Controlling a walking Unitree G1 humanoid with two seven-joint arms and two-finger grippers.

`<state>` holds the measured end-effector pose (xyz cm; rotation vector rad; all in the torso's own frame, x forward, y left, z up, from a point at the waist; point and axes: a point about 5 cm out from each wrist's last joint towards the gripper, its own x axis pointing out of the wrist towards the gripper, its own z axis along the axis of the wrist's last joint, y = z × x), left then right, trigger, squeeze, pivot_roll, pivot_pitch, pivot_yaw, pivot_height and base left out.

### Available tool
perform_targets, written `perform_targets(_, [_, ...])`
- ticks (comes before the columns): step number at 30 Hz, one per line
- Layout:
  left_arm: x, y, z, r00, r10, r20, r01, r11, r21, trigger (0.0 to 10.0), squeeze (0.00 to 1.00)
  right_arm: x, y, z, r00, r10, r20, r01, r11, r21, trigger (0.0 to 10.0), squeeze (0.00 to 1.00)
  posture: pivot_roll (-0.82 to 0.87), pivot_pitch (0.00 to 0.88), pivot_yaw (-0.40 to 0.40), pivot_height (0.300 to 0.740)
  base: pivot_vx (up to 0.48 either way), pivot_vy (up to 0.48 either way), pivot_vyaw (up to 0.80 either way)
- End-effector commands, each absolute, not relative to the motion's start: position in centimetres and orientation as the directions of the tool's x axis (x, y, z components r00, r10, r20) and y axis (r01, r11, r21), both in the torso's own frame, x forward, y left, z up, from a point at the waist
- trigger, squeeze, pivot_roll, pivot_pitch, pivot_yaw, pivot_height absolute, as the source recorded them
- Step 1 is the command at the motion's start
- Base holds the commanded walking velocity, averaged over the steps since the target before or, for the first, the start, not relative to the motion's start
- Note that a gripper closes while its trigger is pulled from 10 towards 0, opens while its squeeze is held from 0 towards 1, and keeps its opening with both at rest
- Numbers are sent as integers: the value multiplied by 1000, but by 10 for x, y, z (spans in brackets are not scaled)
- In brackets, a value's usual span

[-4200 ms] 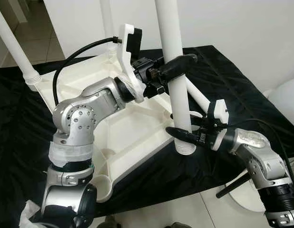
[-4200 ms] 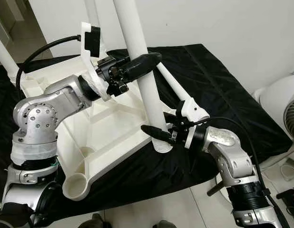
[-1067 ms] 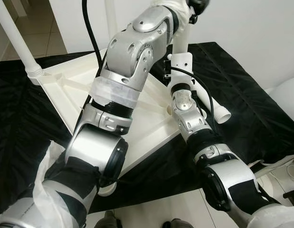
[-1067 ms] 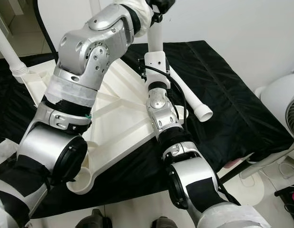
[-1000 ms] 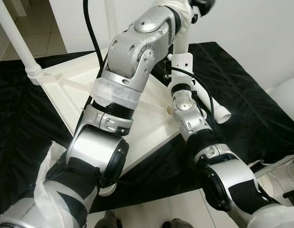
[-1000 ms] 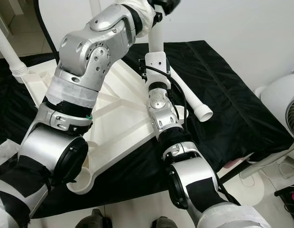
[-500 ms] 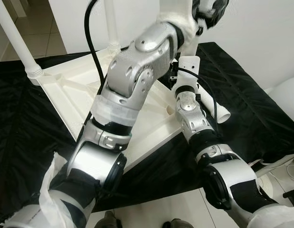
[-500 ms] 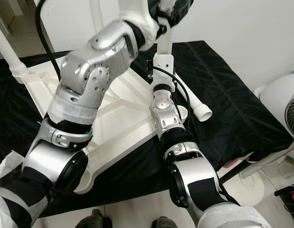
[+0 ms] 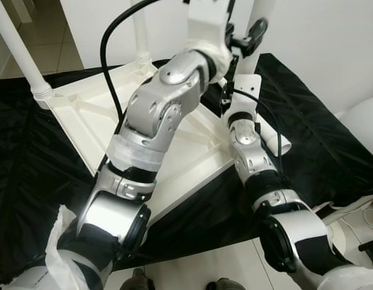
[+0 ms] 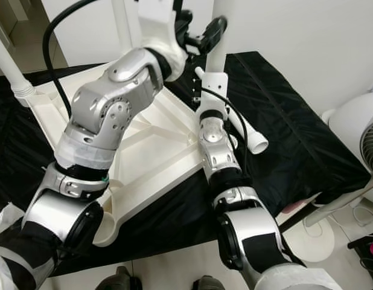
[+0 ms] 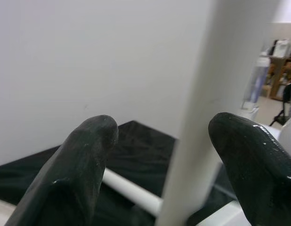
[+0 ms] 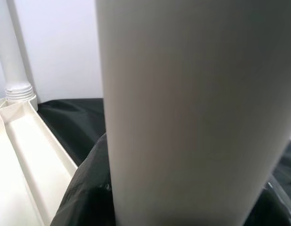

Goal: Building children table

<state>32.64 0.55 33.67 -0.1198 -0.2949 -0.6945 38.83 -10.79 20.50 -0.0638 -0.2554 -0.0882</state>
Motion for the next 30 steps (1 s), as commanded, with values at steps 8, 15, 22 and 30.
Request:
perform_targets(8, [319, 23, 322, 681, -664, 309, 690, 723, 35, 10000, 0, 380, -135, 199, 961, -119, 250, 127, 992, -15, 10000, 0, -86, 0, 21, 740, 0, 0, 0])
perform_targets(15, [321, 34, 288, 748, -625, 221, 624, 777, 86, 10000, 0, 373, -153, 196, 959, -140, 247, 152, 988, -30, 10000, 0, -94, 0, 18, 740, 0, 0, 0])
perform_targets(22, [323, 41, 266, 799, -566, 201, 566, 822, 63, 10000, 0, 367, -162, 195, 960, -122, 251, 134, 991, -31, 10000, 0, -97, 0, 15, 740, 0, 0, 0])
perform_targets(30, [319, 54, 236, 841, -479, 251, 451, 878, 161, 10000, 0, 358, -159, 201, 953, -9, 302, 26, 998, -53, 10000, 0, -105, 0, 23, 740, 0, 0, 0])
